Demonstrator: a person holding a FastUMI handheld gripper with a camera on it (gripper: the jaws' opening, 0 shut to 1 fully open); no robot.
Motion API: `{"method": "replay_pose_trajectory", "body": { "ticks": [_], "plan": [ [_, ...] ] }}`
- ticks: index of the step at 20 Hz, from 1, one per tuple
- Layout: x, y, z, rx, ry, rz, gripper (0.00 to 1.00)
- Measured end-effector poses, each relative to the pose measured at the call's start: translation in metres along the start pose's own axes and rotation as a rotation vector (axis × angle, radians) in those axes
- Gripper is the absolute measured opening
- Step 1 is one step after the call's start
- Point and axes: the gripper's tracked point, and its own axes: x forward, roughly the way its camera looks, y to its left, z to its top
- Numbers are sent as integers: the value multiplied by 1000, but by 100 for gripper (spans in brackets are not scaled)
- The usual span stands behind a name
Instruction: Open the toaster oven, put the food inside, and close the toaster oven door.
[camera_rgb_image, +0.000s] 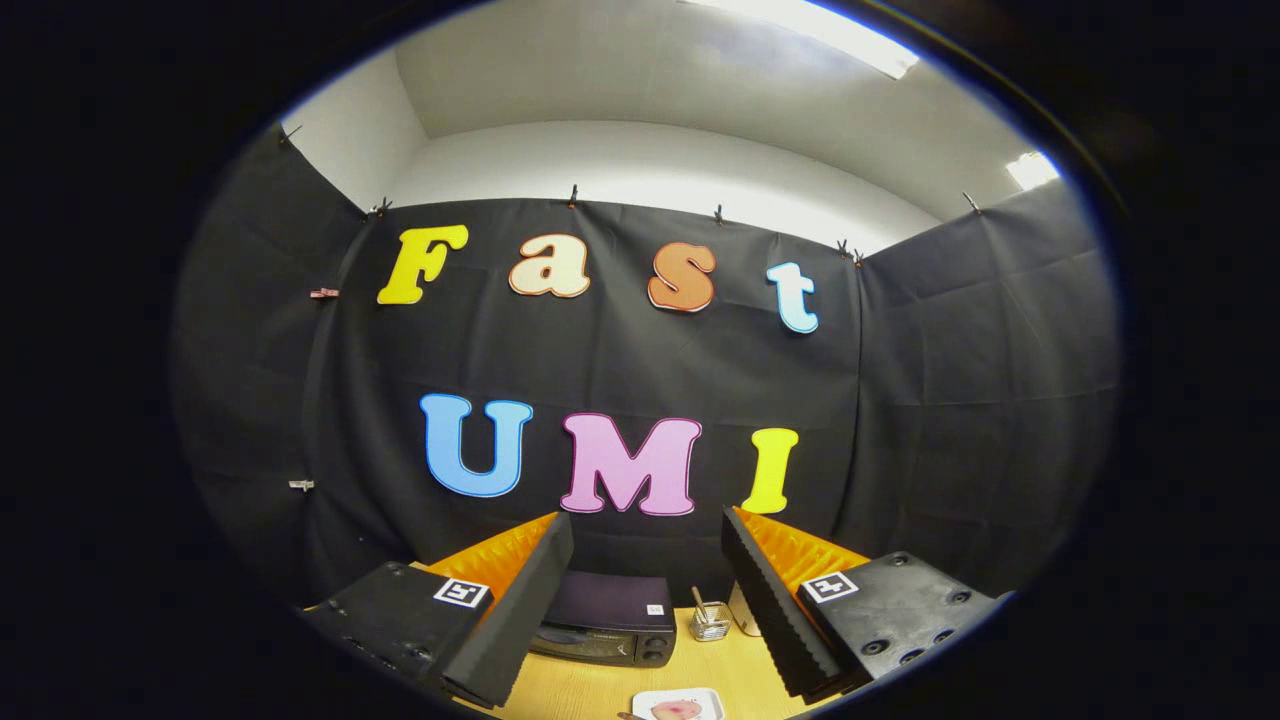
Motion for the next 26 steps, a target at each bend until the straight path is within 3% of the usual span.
{"method": "replay_pose_trajectory", "body": {
  "ticks": [8, 15, 21, 26],
  "plan": [
    [5, 5, -7, -10, 7, -17, 97],
    [44, 32, -39, -21, 26, 45, 97],
    [92, 74, -105, 42, 104, 115, 97],
    [127, 99, -164, 70, 177, 123, 98]
  ]
}}
